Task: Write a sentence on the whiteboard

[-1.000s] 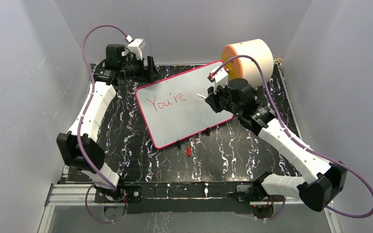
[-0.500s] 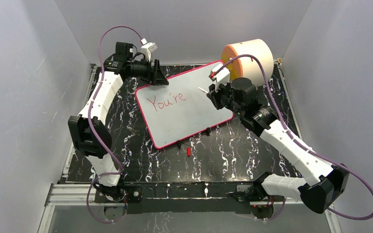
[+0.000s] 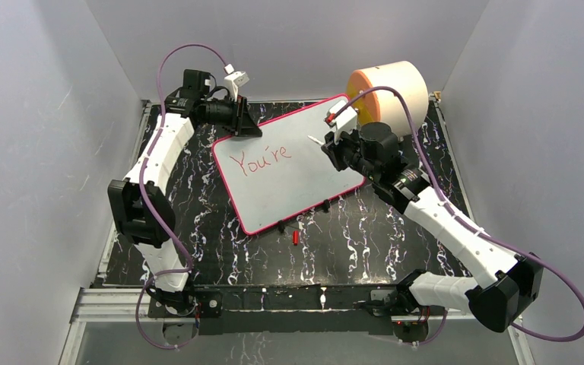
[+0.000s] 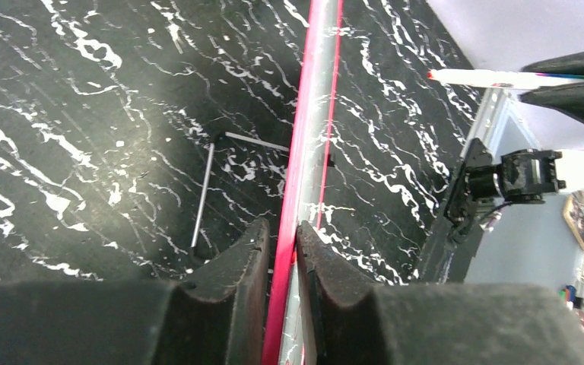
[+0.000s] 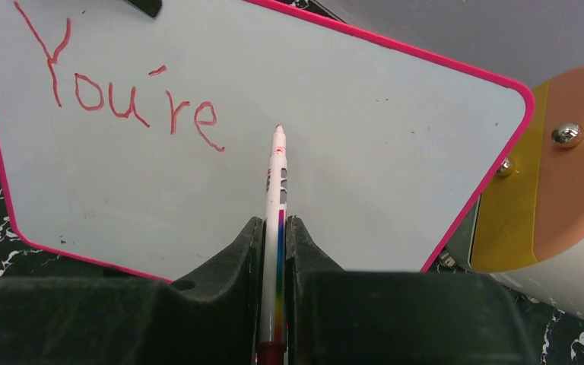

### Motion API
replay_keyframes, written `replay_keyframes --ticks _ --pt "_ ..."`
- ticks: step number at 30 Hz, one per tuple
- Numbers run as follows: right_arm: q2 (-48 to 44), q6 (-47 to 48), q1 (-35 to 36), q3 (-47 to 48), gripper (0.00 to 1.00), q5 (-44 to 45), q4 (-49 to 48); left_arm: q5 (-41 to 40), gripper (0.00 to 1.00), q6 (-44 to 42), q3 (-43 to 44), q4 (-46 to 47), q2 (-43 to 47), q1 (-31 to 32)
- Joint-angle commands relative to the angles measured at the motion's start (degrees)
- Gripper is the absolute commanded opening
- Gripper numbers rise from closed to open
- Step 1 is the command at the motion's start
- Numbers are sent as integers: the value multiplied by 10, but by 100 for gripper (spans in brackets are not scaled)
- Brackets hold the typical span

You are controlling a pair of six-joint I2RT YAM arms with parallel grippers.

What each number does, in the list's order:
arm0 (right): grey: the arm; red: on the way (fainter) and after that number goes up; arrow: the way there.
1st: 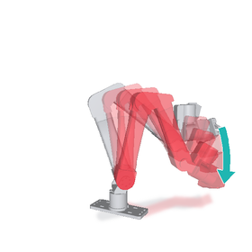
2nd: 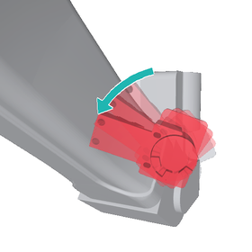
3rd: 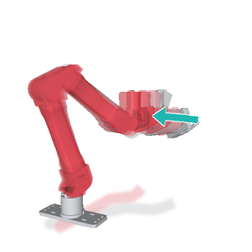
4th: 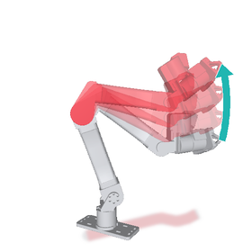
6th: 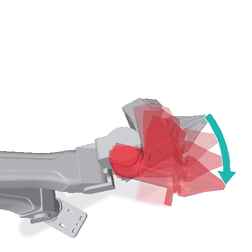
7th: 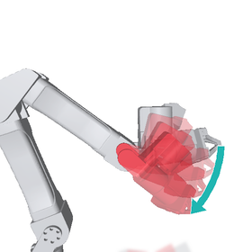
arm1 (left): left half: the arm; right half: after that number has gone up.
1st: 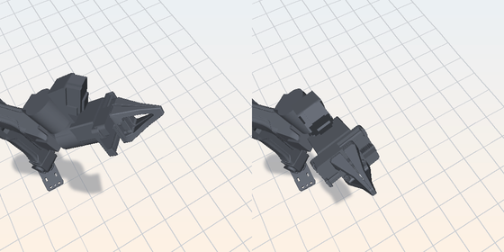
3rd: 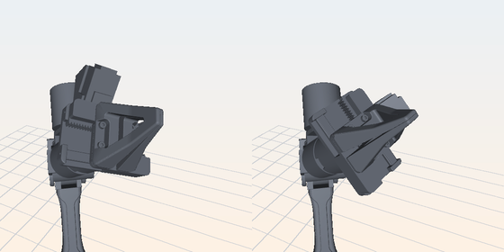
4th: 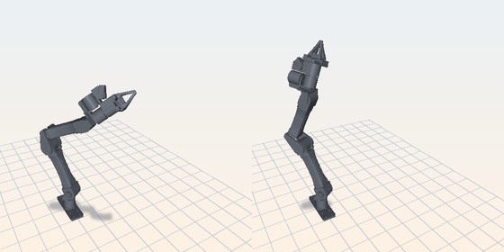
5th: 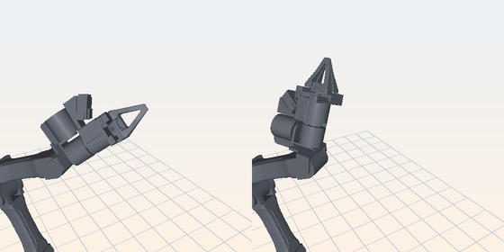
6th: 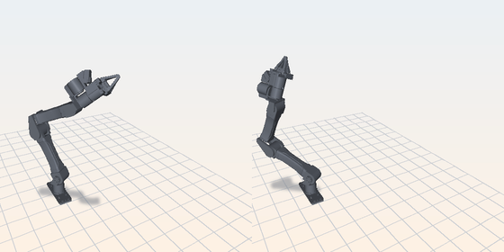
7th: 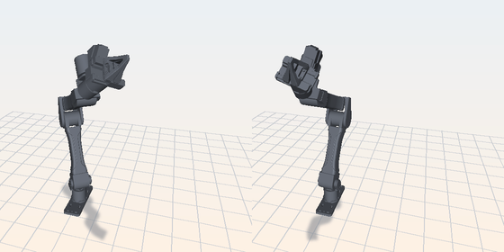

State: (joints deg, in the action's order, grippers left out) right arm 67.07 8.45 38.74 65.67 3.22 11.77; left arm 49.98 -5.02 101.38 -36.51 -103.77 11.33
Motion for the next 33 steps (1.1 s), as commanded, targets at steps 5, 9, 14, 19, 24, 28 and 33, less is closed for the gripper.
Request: replay_keyframes --ticks 5,9,14,19,24,28,33 --pt "-1 19 -1 -20 0 1 -75 17 3 -41 -35 -15 25 3" --pt "5 31 -1 -15 0 11 -74 18 0 -60 -44 -20 28 3" --pt "-2 51 -1 -24 0 15 -96 22 0 -81 -54 -26 35 4" --pt "4 74 -2 -26 0 24 -101 6 0 -101 -53 -45 31 18" --pt "7 79 -1 -34 0 26 -111 -17 0 -104 -53 -50 27 29" --pt "14 80 -2 -36 0 31 -113 -34 0 -105 -49 -55 21 33" --pt "31 82 -2 -25 0 26 -107 -37 0 -105 -46 -58 18 37"
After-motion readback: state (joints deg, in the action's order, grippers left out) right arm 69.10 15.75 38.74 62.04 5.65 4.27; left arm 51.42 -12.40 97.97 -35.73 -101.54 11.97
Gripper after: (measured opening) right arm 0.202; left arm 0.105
